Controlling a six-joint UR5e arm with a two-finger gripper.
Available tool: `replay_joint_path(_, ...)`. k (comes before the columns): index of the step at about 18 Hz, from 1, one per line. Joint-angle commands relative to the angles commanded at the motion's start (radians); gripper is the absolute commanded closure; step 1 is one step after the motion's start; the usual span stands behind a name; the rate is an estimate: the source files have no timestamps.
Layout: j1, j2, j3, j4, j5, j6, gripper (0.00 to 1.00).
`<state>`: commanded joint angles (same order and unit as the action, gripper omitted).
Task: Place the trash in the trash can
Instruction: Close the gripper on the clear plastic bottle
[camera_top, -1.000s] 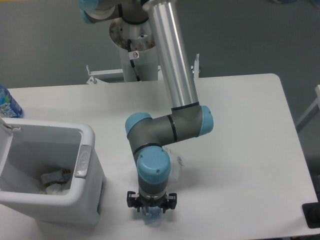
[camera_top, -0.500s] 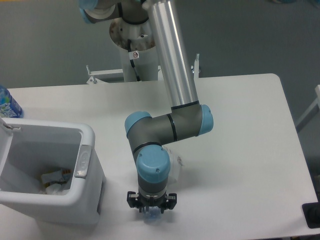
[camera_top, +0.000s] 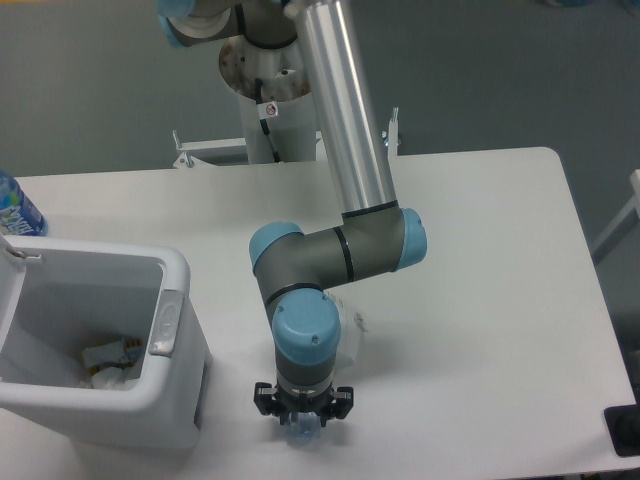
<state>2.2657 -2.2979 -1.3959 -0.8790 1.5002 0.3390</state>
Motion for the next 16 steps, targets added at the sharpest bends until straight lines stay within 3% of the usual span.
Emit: replay_joint_path(16,0.002,0.026,0.006,0.003,-0.002,0.006,0.41)
